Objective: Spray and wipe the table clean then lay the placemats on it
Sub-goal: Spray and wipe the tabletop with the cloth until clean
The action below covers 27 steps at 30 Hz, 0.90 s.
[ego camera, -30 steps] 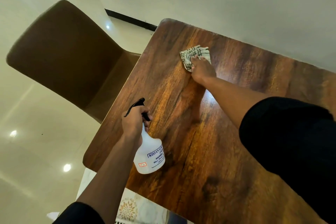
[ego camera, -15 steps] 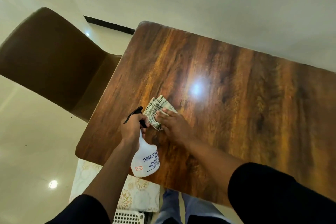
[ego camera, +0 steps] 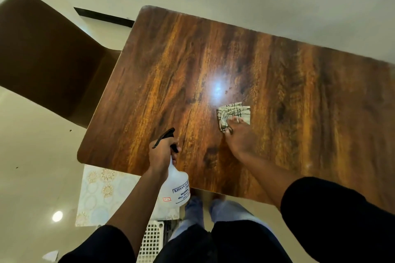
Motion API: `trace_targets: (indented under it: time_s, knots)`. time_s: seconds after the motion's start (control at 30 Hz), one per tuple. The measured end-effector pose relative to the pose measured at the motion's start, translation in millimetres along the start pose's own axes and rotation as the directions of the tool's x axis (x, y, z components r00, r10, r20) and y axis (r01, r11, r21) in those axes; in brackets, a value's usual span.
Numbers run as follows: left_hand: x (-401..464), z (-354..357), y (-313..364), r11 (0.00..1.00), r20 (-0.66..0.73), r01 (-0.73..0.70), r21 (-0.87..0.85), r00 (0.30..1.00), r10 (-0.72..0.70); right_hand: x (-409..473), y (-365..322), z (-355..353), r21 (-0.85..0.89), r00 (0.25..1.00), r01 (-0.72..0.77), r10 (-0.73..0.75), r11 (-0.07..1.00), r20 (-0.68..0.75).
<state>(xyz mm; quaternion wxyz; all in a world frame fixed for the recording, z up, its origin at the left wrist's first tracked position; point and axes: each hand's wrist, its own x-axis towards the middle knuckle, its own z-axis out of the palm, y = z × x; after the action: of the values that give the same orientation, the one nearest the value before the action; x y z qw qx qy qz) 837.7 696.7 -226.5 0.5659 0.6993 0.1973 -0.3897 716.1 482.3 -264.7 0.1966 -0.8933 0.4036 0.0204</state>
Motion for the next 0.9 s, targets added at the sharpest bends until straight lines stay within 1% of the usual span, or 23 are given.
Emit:
trace_targets:
  time_s: [0.07,0.13,0.17,0.23,0.27,0.3,0.33,0.43,0.53,0.63,0.73,0.83,0.9]
  knots:
    - [-6.6,-1.0,-12.4,1.0,-0.022,-0.015,0.011,1.0,0.015,-24.4,-18.4,6.5,0.046,0.996,0.08,-0.082,0.996,0.034]
    - [-14.5,1.9,-24.6,1.0,-0.035,-0.02,0.008,0.999,0.02,-51.8,-32.2,12.6,0.108,0.976,0.207,-0.213,0.972,0.053]
    - [-17.7,4.5,-30.3,1.0,-0.036,-0.023,-0.001,0.999,0.023,-65.3,-36.4,17.8,0.115,0.95,0.301,-0.307,0.947,0.046]
    - [-27.3,14.8,-43.0,0.999,-0.044,-0.037,-0.001,0.998,0.037,-88.1,-33.6,26.2,0.117,0.863,0.492,-0.501,0.863,0.062]
    - [-32.7,21.5,-49.6,0.999,-0.051,-0.045,0.013,0.998,0.045,-95.4,-26.4,27.7,0.138,0.824,0.549,-0.562,0.824,0.073]
    - [-38.7,28.4,-55.7,0.998,-0.053,-0.049,0.027,0.997,0.051,-99.9,-15.2,28.3,0.163,0.804,0.573,-0.59,0.803,0.08]
    - [-44.5,34.9,-60.5,0.998,-0.045,-0.053,0.033,0.997,0.055,-102.5,-3.2,27.3,0.181,0.8,0.574,-0.594,0.798,0.082]
    - [-63.7,59.6,-78.9,0.997,-0.017,-0.058,0.051,0.998,0.059,-110.2,52.3,18.9,0.176,0.858,0.489,-0.508,0.854,0.081]
    - [-79.8,84.5,-99.8,0.996,0.044,-0.033,0.082,0.999,0.03,-119.0,124.0,7.8,0.148,0.943,0.323,-0.33,0.935,0.027]
    - [-95.2,109.1,-123.4,0.985,0.088,-0.054,0.162,0.995,0.04,-131.8,198.2,-14.5,0.126,0.993,0.121,-0.121,0.985,-0.01]
    - [-114.2,129.5,-139.8,0.976,0.129,-0.075,0.206,0.99,0.049,-142.7,260.2,-41.2,0.16,0.992,-0.101,0.113,0.982,-0.064]
    - [-129.8,142.5,-154.3,0.967,0.17,-0.098,0.237,0.984,0.058,-146.2,311.8,-59.0,0.189,0.95,-0.275,0.296,0.943,-0.094]
    - [-137.0,147.7,-161.8,0.96,0.195,-0.118,0.254,0.978,0.068,-143.4,328.1,-64.3,0.214,0.916,-0.36,0.387,0.908,-0.102]
